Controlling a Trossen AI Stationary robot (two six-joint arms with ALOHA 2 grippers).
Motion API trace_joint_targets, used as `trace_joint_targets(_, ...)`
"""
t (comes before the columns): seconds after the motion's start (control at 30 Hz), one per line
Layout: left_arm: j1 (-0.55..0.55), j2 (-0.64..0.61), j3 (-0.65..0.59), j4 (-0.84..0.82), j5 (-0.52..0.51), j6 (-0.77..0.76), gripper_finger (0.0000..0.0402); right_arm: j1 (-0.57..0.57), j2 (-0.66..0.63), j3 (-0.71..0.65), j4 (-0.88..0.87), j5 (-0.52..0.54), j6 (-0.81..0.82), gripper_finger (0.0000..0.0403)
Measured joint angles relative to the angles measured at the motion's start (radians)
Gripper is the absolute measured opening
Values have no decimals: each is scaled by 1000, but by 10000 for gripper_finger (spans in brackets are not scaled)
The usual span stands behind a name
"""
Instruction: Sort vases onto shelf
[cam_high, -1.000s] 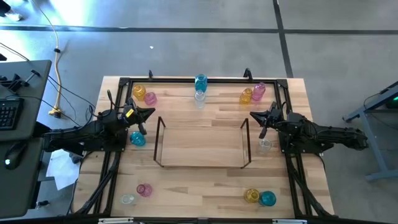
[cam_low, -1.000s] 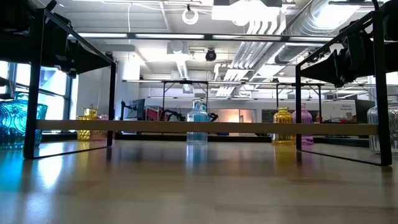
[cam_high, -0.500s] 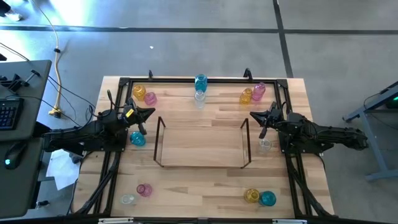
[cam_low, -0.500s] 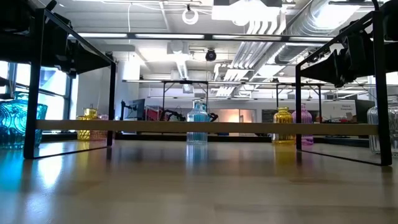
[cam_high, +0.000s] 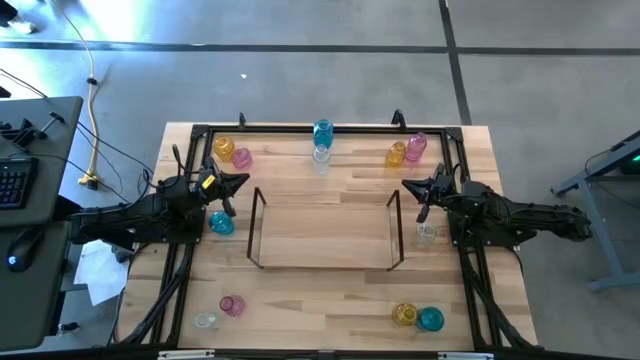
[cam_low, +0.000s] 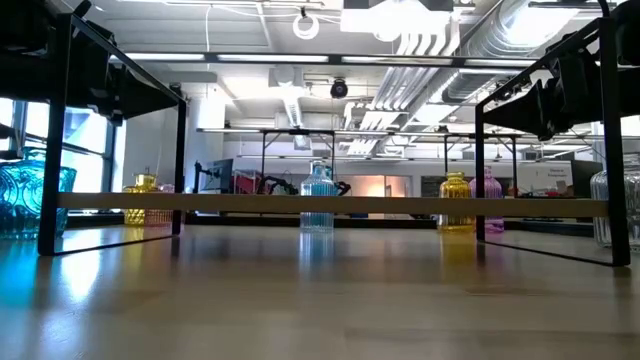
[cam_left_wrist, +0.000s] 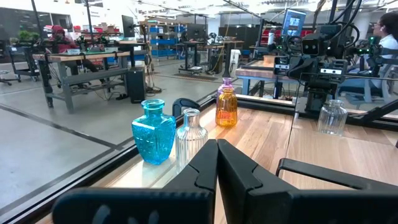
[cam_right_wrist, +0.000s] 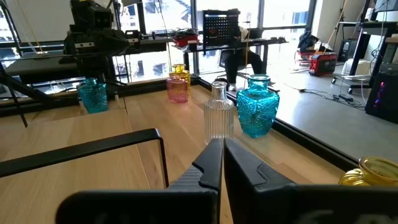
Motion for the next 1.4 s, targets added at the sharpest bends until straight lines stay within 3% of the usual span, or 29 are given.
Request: trace_joint_targets(1.4, 0, 0, 0, 2, 0, -1, 1, 0, 0, 0, 0, 0, 0, 0)
